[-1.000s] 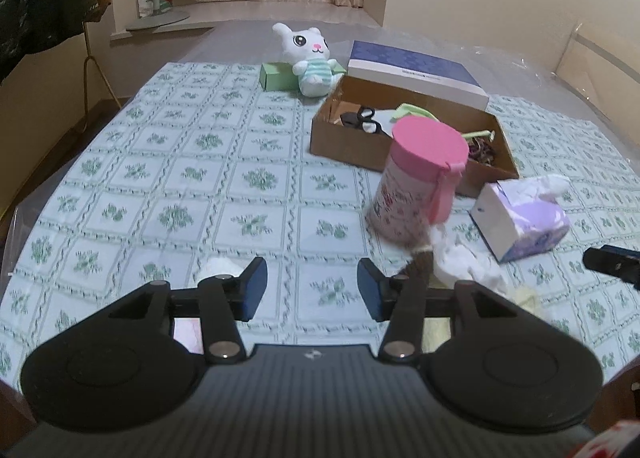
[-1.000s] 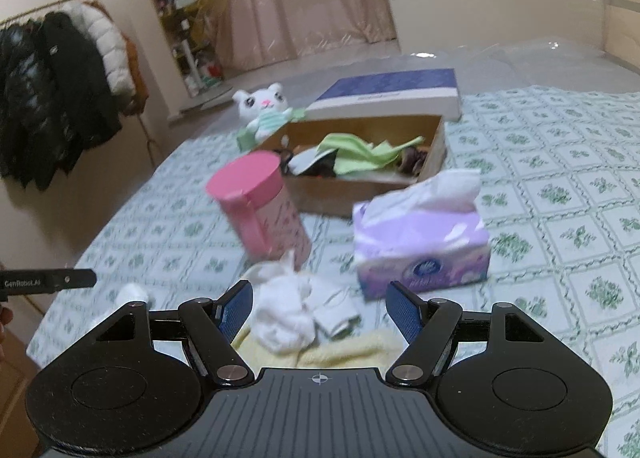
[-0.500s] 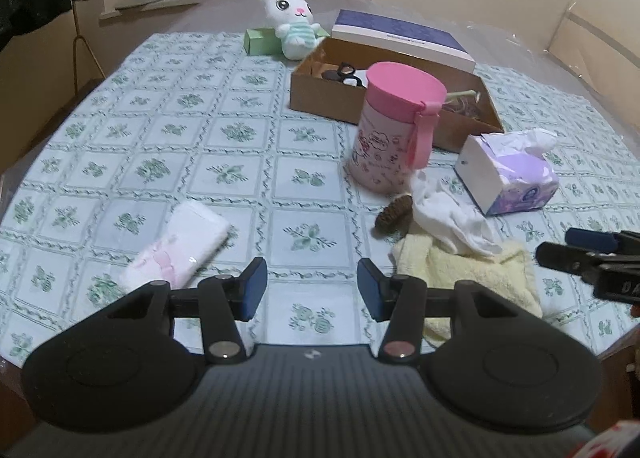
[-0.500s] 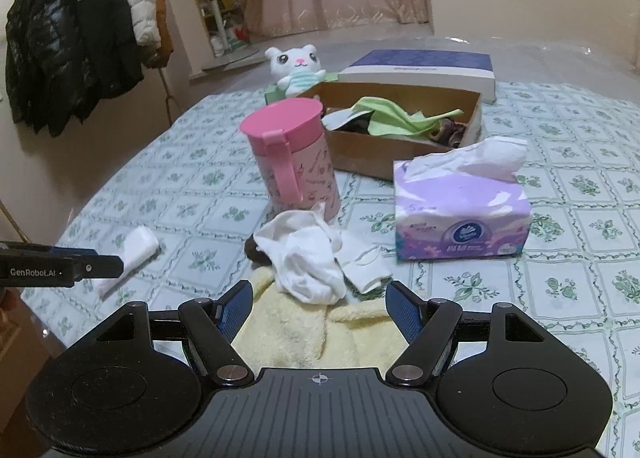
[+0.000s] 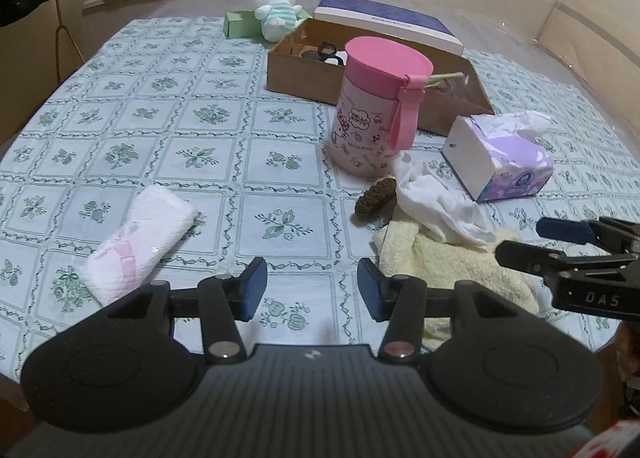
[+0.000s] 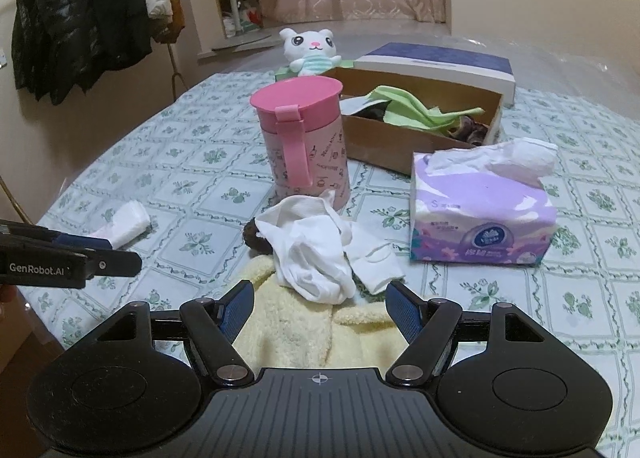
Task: Organize soft objects
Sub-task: 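Close the right tool on the white cloth beside the tissue pack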
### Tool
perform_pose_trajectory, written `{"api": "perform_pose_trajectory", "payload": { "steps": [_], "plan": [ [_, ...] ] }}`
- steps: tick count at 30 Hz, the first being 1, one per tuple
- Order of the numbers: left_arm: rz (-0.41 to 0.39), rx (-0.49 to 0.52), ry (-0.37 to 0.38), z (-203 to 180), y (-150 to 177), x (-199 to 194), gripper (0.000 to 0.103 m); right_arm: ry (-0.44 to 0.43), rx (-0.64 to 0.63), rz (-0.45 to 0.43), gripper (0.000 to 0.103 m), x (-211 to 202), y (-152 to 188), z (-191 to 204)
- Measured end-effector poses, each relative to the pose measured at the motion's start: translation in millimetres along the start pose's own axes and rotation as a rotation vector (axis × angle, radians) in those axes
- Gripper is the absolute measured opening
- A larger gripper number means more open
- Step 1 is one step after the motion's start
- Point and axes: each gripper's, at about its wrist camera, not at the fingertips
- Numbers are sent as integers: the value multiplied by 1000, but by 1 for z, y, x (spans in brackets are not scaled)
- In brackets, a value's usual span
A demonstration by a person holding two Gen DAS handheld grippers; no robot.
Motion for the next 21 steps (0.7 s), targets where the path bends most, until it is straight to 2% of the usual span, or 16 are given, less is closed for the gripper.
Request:
{"api": "perform_pose_trajectory", "payload": {
  "steps": [15,21],
  "plan": [
    [29,-1,10,-2,-10,32,47,27,-121,8,73,50,-19,13],
    [36,4,9,-2,-13,42,47,29,-127,16,56,70,-25,11]
  ]
}}
Point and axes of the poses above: each gripper's, at about its wrist camera, not at the fingertips, and x roughly the way its jaws point, z to its left, y to its underside, and after that the axes turned 12 degrees about z, right-handed
